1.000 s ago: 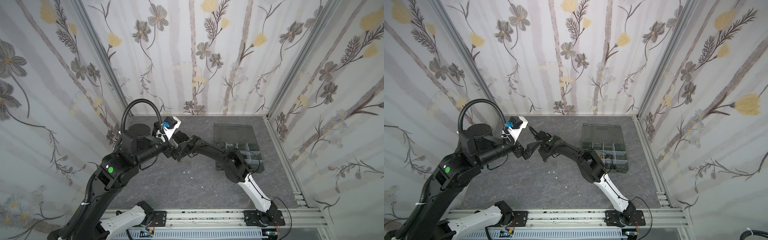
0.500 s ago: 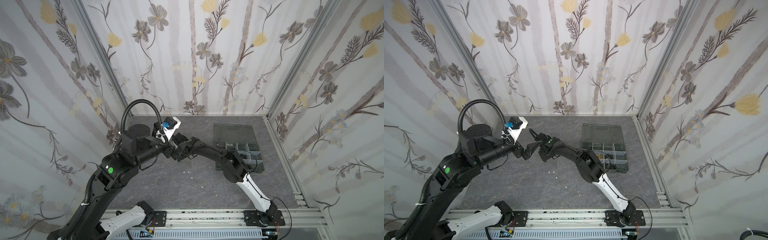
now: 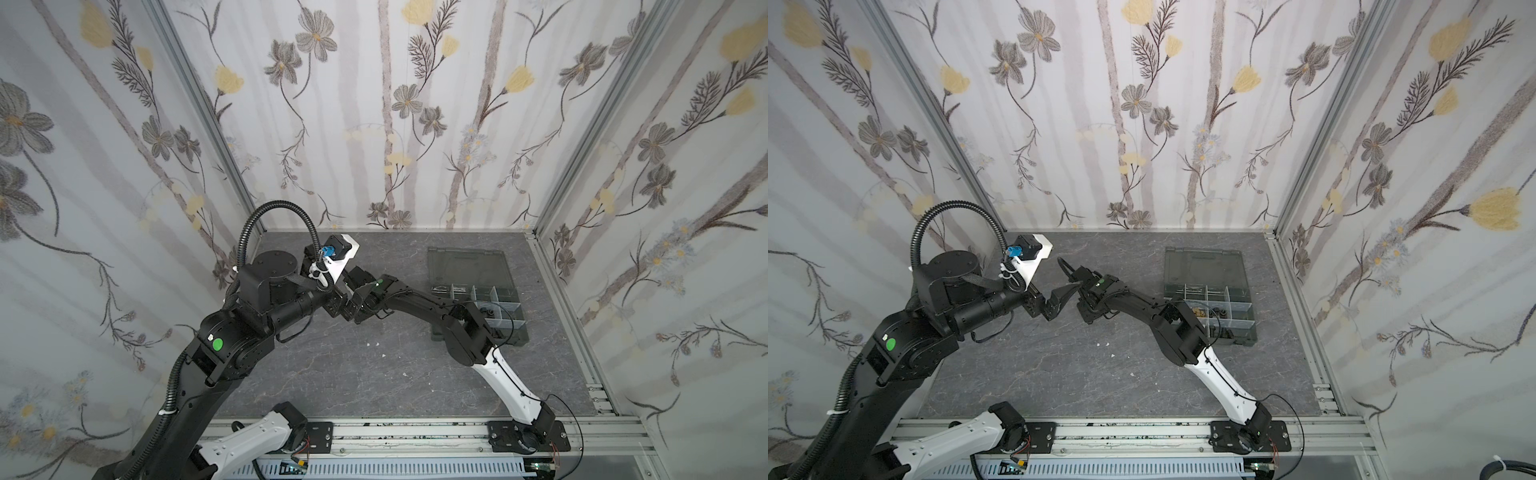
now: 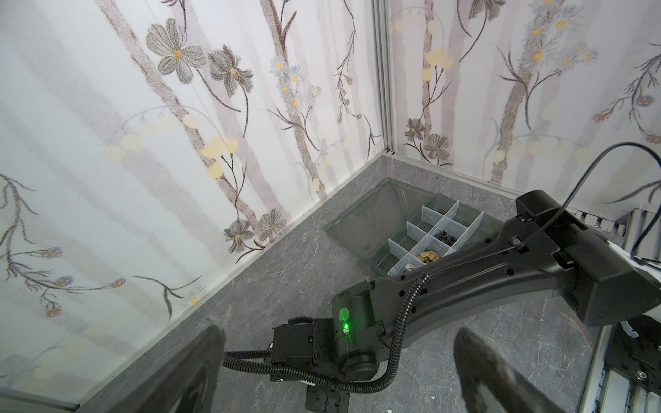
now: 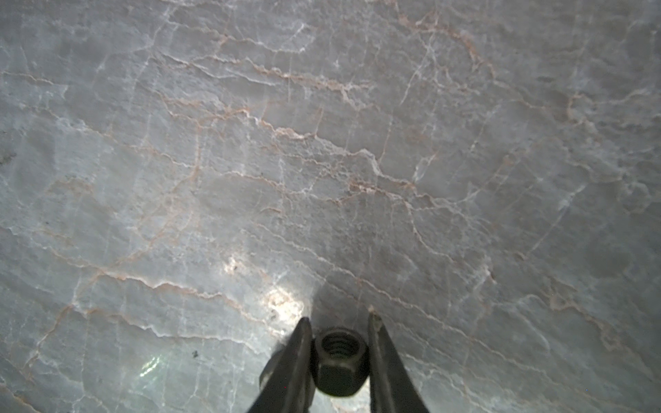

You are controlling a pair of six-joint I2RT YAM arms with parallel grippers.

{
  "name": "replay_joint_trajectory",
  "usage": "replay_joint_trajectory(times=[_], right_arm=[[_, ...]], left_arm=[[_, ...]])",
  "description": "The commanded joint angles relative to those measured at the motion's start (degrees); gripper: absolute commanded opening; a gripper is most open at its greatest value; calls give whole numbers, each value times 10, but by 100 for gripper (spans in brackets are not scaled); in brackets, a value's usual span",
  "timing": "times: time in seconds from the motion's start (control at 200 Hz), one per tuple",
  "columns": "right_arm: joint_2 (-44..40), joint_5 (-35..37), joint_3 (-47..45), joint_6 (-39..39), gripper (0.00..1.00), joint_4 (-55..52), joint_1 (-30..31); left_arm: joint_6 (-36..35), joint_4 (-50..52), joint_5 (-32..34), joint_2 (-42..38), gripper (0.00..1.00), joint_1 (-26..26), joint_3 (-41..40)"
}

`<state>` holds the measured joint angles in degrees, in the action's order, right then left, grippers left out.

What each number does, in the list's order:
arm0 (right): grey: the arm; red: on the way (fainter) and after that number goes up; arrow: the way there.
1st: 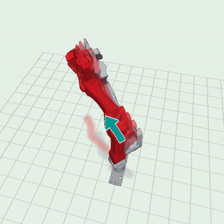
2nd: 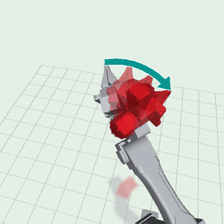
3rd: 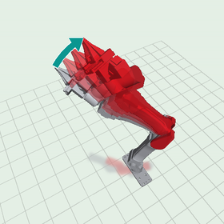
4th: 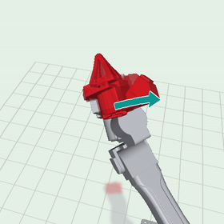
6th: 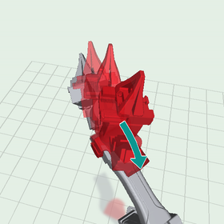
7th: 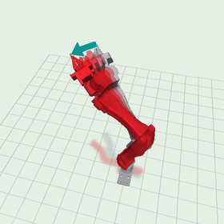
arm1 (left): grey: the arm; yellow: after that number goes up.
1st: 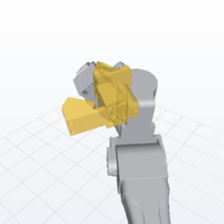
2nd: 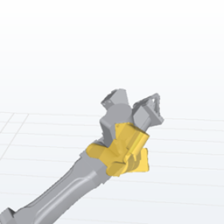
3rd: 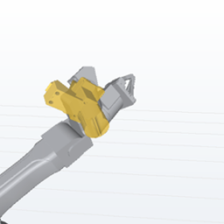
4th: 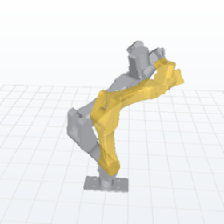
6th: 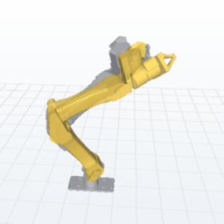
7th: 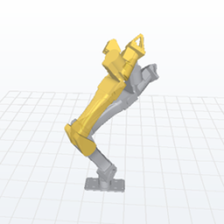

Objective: Sort the screws and nuts into containers
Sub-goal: Pick up the nut from the center of the table, then place the nut into the container.

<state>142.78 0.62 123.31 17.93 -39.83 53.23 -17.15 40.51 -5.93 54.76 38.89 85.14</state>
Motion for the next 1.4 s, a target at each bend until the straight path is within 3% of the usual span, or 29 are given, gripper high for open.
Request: replay_joint_trajectory(times=[0.0, 0.29, 0.495, 0.809, 0.989, 1.399], right_arm=[[-2, 16, 3, -1, 21, -21, 0], [-75, 51, -40, -24, 17, -25, -18], [-190, 68, -173, -32, 17, -2, -59], [-430, 98, -480, -26, 17, 37, -244], [-529, 95, -567, -27, 18, 43, -324], [-558, 96, -622, -57, 18, 54, -411]], left_arm=[[-7, -15, 14, -6, 100, -1, -2], [-8, -18, 12, -8, 100, 0, -9], [-10, -19, 20, -11, 100, -1, -10], [-11, -17, 24, -9, 100, 0, -13], [-11, -14, 19, -4, 100, 0, -7], [-11, -11, 13, 5, 100, 0, 4]])
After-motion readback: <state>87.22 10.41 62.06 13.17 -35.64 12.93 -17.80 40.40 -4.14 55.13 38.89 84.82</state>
